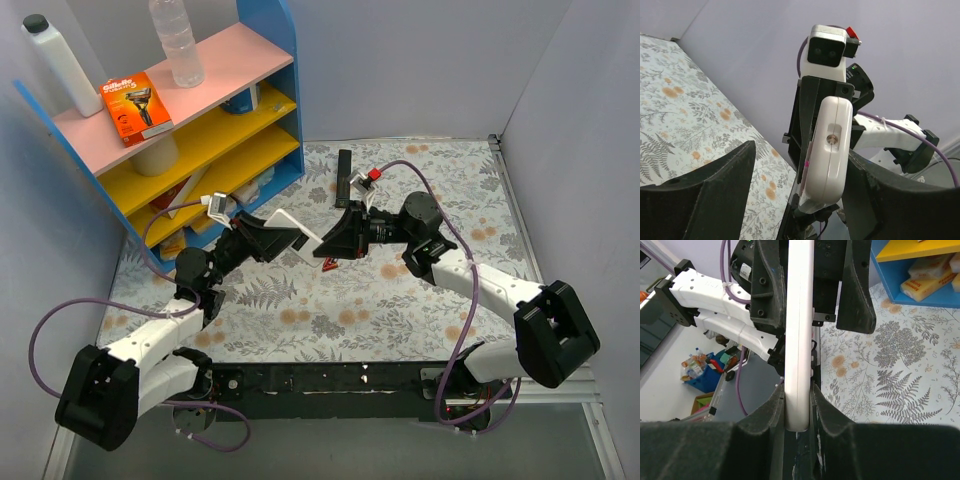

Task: Load the batteries into the remote control
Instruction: Adjust the remote control.

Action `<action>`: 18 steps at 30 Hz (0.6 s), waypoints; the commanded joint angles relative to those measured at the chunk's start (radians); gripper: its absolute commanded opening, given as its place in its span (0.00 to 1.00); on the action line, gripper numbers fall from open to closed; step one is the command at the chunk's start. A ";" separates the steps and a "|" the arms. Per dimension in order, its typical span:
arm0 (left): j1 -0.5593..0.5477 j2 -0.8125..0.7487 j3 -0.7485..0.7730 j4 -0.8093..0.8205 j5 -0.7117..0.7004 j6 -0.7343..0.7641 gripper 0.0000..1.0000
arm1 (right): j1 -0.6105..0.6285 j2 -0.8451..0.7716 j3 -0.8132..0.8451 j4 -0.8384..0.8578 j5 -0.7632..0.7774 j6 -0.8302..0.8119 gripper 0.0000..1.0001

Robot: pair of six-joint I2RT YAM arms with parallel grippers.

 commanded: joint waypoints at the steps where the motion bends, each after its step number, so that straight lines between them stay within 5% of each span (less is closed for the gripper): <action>1: 0.006 0.043 -0.004 0.202 0.096 -0.095 0.60 | -0.007 0.010 0.012 0.138 -0.034 0.051 0.01; 8: 0.006 0.029 -0.008 0.193 0.076 -0.094 0.42 | -0.024 0.020 -0.008 0.169 -0.036 0.079 0.01; 12: 0.004 0.047 0.003 0.202 0.080 -0.098 0.14 | -0.026 0.040 -0.007 0.169 -0.037 0.095 0.01; 14: 0.004 0.053 0.006 0.199 0.077 -0.097 0.08 | -0.027 0.046 -0.004 0.155 -0.025 0.094 0.03; 16: 0.006 0.050 0.006 0.166 0.058 -0.072 0.03 | -0.027 0.043 0.003 0.112 -0.013 0.082 0.17; 18: 0.004 0.029 0.010 0.083 0.025 -0.039 0.01 | -0.027 0.039 0.015 0.004 0.022 0.027 0.45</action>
